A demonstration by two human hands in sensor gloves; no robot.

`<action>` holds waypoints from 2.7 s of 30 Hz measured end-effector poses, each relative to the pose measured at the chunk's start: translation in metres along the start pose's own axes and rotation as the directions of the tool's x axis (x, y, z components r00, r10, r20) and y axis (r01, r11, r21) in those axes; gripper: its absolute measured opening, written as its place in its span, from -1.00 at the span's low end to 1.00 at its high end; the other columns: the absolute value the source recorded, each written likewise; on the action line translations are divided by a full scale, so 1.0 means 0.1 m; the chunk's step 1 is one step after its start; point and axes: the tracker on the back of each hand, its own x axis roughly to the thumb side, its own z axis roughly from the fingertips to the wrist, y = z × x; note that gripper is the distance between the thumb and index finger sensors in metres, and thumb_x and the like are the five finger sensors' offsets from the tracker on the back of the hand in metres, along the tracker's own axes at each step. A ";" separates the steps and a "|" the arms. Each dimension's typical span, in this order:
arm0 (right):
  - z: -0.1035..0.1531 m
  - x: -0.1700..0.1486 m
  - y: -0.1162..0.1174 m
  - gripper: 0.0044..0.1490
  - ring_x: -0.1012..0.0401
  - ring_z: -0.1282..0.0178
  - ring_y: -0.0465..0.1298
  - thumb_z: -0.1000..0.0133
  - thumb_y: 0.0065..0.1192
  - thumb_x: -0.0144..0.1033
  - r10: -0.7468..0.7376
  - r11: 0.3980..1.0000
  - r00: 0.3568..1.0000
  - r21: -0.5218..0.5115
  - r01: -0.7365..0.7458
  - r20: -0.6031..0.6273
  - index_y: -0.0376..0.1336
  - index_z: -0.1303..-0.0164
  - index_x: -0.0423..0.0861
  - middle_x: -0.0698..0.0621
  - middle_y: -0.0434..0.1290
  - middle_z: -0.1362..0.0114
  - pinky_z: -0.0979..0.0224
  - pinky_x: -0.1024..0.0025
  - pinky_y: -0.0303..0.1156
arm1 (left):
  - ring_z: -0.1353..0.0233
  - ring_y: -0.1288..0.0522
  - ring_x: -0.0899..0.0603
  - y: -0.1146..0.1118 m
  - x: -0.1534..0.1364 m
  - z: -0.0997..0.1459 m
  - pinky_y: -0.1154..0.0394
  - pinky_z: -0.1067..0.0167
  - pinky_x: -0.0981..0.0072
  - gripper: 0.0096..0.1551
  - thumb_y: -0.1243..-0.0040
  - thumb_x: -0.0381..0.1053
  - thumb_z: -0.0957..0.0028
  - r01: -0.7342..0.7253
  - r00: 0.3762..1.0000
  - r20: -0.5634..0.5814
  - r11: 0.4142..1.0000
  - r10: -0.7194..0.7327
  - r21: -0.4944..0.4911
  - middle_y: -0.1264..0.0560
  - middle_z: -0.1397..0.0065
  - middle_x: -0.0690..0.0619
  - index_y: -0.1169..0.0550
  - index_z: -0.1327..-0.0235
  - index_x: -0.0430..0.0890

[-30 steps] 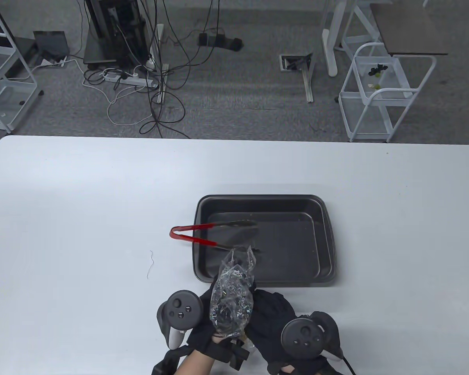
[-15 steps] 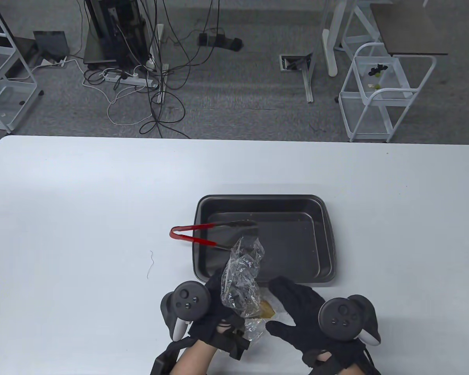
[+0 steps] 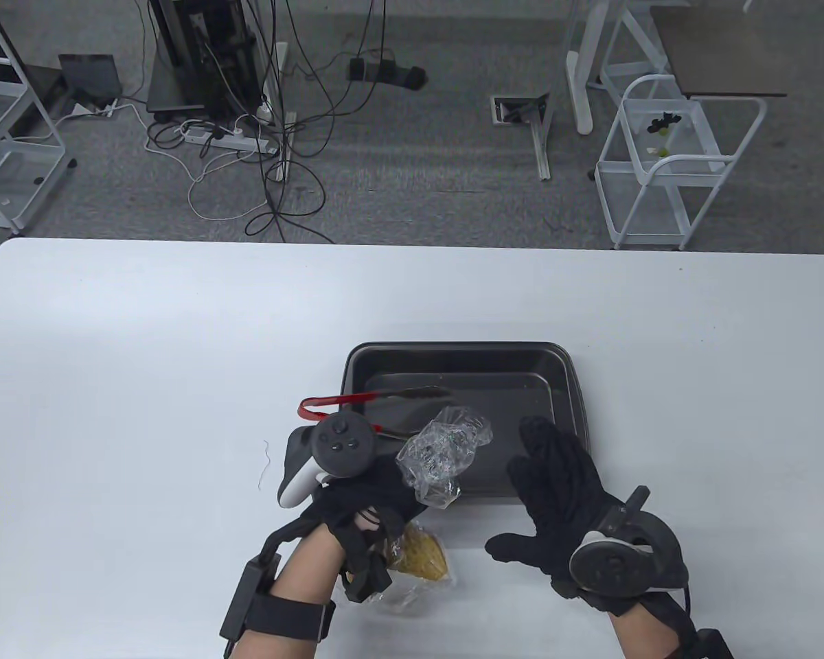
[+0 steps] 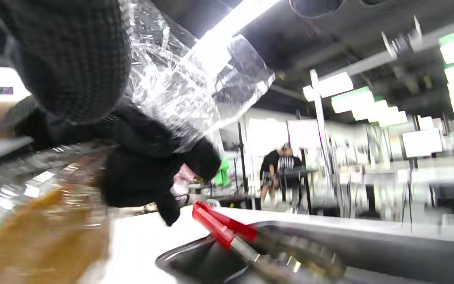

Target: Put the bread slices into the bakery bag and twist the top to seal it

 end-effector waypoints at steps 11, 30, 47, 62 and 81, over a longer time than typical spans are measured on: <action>-0.13 0.44 0.19 0.75 -0.41 -0.67 -0.21 0.33 0.68 0.17 0.626 0.772 0.675 -0.189 -0.607 0.390 -0.64 -0.41 0.16 -0.35 -0.52 -0.61 -0.55 -0.46 -0.17 | 0.30 -0.74 0.01 -0.10 0.08 -0.25 -0.53 -0.37 -0.13 -0.43 -0.28 0.14 -0.07 -0.095 0.993 0.027 0.914 0.115 -0.396 -0.75 0.36 0.17 -0.57 -0.29 -0.08; -0.27 0.61 0.25 -0.43 -0.21 -0.52 0.42 0.10 0.52 -0.10 0.523 0.841 0.750 -0.102 -0.532 0.404 0.50 -0.03 -0.14 -0.11 0.42 -0.53 -0.54 -0.43 0.04 | 0.20 -0.73 -0.03 -0.37 0.13 -0.28 -0.43 -0.45 -0.17 -0.29 -0.41 0.31 -0.03 0.026 1.000 0.009 0.916 -0.025 -0.401 -0.74 0.26 0.15 -0.53 -0.32 -0.07; -0.28 0.17 0.18 -0.50 -0.19 0.11 0.68 0.13 0.52 -0.20 -0.343 0.856 0.879 0.275 0.438 -0.332 0.61 0.38 -0.40 -0.30 0.71 -0.06 -0.43 -0.44 0.20 | -0.06 -0.69 -0.05 -1.01 0.68 0.66 -0.27 -0.59 -0.21 -0.21 -0.37 0.33 -0.02 0.740 0.503 -0.264 0.253 -0.823 0.623 -0.67 -0.05 0.16 -0.37 -0.44 0.06; 0.11 -0.02 0.82 -0.50 -0.19 0.26 0.69 0.02 0.43 -0.19 -0.542 0.025 -0.066 -0.095 0.995 -0.838 0.59 0.47 -0.43 -0.35 0.72 0.07 -0.36 -0.33 0.27 | -0.11 -0.65 -0.06 -1.30 0.67 0.66 -0.18 -0.61 -0.24 -0.27 -0.17 0.30 -0.14 0.787 0.201 -0.488 -0.157 -0.849 0.597 -0.61 -0.11 0.14 -0.28 -0.49 0.03; -0.08 0.05 -0.30 0.68 -0.53 -0.64 -0.13 0.12 0.61 0.19 -0.532 0.824 0.846 0.222 0.521 -0.009 -0.68 -0.43 0.14 -0.37 -0.53 -0.65 -0.48 -0.59 -0.05 | 0.05 -0.68 -0.09 -0.32 0.03 0.19 -0.34 -0.52 -0.25 -0.37 -0.07 0.24 -0.21 -0.338 0.894 0.149 0.854 0.423 -0.396 -0.68 0.08 0.09 -0.41 -0.46 -0.04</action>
